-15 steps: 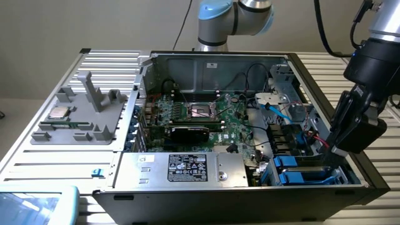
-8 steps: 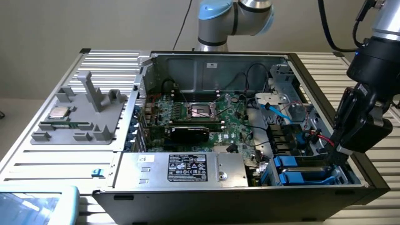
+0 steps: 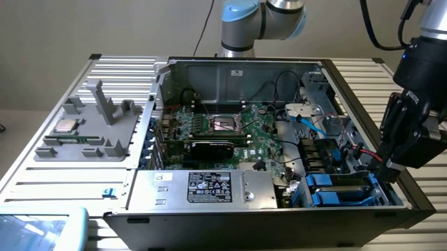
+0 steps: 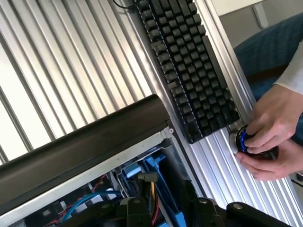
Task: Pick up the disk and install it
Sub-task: 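Insert the disk into the insertion slot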
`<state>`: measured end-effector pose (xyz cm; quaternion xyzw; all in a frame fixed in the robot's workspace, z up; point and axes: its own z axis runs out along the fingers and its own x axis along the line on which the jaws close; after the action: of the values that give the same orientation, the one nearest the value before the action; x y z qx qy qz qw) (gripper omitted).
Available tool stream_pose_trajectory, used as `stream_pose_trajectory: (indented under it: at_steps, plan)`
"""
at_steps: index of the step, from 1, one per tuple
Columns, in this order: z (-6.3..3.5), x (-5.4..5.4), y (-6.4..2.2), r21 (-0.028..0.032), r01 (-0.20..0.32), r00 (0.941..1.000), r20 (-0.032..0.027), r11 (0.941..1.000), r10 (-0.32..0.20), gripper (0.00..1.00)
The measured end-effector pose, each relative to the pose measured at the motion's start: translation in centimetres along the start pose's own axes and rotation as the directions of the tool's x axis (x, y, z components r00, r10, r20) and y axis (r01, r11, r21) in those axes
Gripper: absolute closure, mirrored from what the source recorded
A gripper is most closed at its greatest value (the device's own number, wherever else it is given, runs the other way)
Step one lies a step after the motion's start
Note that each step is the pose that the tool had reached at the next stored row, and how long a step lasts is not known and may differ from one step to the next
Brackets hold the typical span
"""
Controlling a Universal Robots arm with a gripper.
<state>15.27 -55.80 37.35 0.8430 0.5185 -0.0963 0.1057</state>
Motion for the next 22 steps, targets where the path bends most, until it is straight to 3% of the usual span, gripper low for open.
stream_pose_trajectory:
  at_steps: [3,6,9,10,11,13,14,16,20,22]
  plan:
    - [-1.06,-0.3,0.08,-0.0021,-0.001,1.0,-0.0013,1.0,0.001,0.62]
    - [-1.58,-0.5,0.12,-0.0061,-0.003,1.0,-0.0075,1.0,0.003,0.62]
    - [-2.3,-0.7,0.19,-0.0085,-0.003,1.0,-0.0078,1.0,0.003,0.62]
    - [-2.4,-0.7,0.2,-0.0105,-0.004,1.0,-0.0041,0.9999,0.003,0.62]
    - [-2.42,-0.7,0.2,-0.0154,-0.004,1.0,0.0059,0.9999,0.004,0.62]
    - [-2.43,-0.7,0.19,-0.029,-0.005,0.9993,0.0356,0.9996,0.006,0.62]
    - [-2.42,-0.7,0.18,-0.0309,-0.005,0.9991,0.0423,0.9995,0.006,0.62]
    - [-2.38,-0.7,0.12,-0.0286,-0.004,0.999,0.0451,0.9996,0.005,0.62]
    - [-2.33,-0.8,-0.12,-0.0252,-0.004,0.9993,0.0369,0.9997,0.004,0.62]
    - [-2.33,-0.9,-0.23,-0.0267,-0.004,0.9992,0.0409,0.9996,0.005,0.62]
